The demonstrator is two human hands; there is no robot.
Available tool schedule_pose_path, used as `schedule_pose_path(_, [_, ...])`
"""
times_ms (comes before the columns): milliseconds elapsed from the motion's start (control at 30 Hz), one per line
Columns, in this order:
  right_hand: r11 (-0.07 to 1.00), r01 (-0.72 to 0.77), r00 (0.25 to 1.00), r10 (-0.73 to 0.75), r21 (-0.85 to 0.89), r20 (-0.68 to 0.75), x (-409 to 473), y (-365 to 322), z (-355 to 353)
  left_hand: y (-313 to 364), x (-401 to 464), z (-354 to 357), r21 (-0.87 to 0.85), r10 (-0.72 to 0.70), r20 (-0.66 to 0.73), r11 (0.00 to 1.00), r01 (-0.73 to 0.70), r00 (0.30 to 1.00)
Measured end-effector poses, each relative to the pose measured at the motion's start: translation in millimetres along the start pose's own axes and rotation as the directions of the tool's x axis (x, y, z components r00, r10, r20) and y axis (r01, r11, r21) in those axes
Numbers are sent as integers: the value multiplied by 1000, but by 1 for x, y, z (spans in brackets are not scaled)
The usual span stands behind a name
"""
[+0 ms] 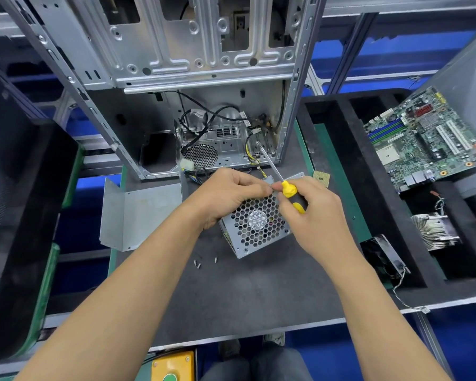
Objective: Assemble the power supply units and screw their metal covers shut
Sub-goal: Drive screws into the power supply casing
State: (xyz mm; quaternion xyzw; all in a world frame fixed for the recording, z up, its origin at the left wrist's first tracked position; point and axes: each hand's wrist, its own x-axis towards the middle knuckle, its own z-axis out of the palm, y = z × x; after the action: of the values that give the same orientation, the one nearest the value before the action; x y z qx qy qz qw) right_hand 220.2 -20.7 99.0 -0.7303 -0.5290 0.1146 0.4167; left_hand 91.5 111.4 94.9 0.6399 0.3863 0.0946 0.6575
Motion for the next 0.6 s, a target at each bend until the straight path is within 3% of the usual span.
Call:
schedule_pose_path(233, [991, -81, 997, 81, 108, 4, -3, 0, -9, 0, 1, 0, 49, -16, -8, 999, 16, 1000])
schedule_pose_path(367, [991, -133, 990, 132, 23, 39, -8, 7, -37, 1, 1, 0, 35, -38, -15, 999, 39, 999])
schedule_pose_path(467, [997, -83, 990, 83, -3, 110, -13, 10, -59, 1, 0, -1, 57, -32, -13, 998, 33, 999])
schedule_pose_path(600, [998, -28, 998, 31, 52, -61, -18, 5, -76, 2, 0, -1, 50, -43, -9, 998, 44, 999])
